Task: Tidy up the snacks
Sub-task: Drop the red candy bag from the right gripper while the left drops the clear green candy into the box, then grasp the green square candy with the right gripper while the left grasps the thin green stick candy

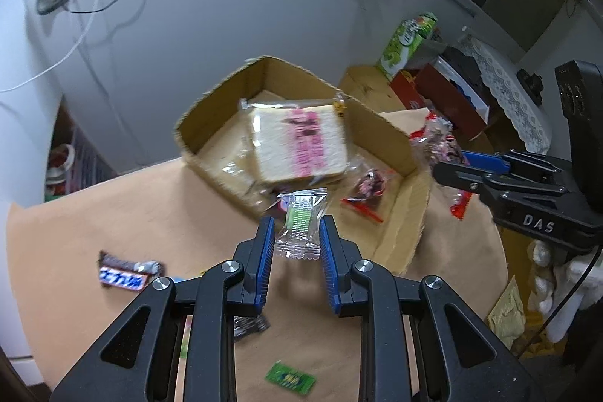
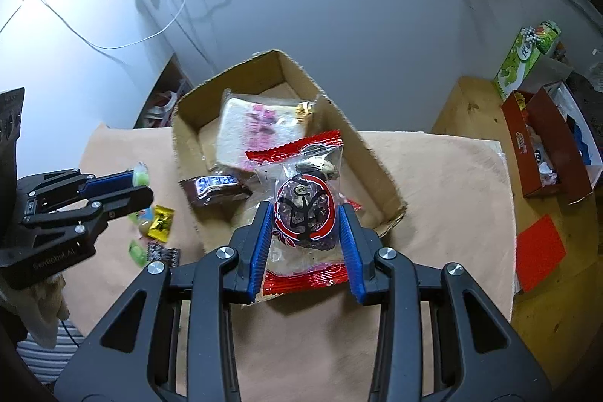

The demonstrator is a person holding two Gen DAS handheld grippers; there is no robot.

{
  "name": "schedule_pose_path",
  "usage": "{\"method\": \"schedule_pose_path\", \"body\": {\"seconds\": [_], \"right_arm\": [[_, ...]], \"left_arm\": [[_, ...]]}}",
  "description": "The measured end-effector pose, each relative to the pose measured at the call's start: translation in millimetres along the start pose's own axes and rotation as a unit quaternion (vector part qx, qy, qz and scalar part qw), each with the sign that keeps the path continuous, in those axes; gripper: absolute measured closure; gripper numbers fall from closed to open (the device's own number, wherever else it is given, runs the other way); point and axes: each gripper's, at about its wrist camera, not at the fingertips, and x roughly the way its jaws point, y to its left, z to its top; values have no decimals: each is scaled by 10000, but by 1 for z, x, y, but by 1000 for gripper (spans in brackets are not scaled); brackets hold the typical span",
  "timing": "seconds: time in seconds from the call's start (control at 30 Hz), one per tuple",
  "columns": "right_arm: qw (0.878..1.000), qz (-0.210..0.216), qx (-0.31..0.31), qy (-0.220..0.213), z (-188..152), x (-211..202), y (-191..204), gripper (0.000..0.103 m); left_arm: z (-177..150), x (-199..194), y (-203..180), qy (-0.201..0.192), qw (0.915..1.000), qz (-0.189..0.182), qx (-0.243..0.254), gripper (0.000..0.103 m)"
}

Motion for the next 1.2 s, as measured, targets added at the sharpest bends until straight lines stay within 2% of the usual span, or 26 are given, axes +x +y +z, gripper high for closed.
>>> {"method": "schedule_pose_path", "body": {"seconds": [0.4,0.73,0.77,0.8,0.87,0.9,1.2], "right_arm": [[9998,-126,22,163,9,24,-12,66],[9995,-189,119,241,11,32,-18,66],[9994,-184,136,243,11,32,-19,61],[9995,-177,154,214,11,31,-19,50],[9996,-178,172,125,12,27,-19,36],[9996,-170,174,109,12,26,-18,35],[9997,-113,210,5,9,15,-15,35]], "left_arm": [[15,36,-37,281,9993,-88,218,80],[16,48,-48,421,9986,-146,284,80],[16,47,-48,411,9987,-126,274,80],[16,48,-48,429,9987,-110,260,78],[17,48,-48,483,9985,-122,240,69],[16,48,-49,481,9985,-93,251,61],[14,33,-37,339,9993,-82,167,60]]}}
